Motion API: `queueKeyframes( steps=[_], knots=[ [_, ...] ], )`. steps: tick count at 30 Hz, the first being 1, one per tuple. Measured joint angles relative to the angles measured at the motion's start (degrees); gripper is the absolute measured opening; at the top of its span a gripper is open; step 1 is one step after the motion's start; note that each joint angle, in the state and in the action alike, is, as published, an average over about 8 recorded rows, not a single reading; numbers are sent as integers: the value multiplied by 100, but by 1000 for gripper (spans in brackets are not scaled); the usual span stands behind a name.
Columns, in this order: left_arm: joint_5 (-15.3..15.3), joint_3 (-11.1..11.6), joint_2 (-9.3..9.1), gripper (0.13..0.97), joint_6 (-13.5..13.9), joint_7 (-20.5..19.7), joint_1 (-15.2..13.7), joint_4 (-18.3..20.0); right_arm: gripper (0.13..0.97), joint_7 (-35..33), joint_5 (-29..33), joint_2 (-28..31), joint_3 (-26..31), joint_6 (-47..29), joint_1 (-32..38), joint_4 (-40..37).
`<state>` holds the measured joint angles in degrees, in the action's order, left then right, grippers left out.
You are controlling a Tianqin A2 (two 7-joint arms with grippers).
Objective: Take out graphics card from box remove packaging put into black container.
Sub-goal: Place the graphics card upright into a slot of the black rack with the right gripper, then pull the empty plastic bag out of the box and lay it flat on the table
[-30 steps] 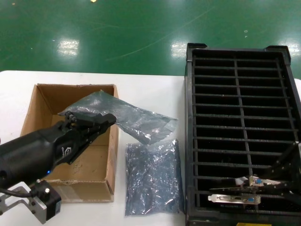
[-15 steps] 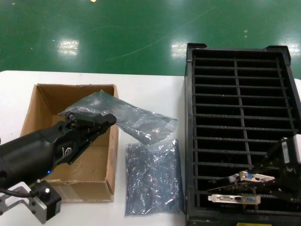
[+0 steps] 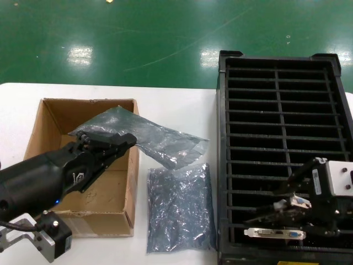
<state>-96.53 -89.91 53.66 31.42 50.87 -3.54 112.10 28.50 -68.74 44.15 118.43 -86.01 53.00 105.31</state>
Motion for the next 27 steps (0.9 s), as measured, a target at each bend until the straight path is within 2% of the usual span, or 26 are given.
queueKeyframes(
  steps=[11,18,22,27],
  knots=[
    [0,0,0,140,0,0,0,0,291,31,-136,-14,-41,-14,-36,101],
    [0,0,0,140,0,0,0,0,205,81,-186,3,-109,74,-121,130],
    [0,0,0,140,0,0,0,0,179,128,-133,38,-333,488,-367,185],
    [0,0,0,140,0,0,0,0,145,248,136,79,-867,1505,-1015,307]
  ],
)
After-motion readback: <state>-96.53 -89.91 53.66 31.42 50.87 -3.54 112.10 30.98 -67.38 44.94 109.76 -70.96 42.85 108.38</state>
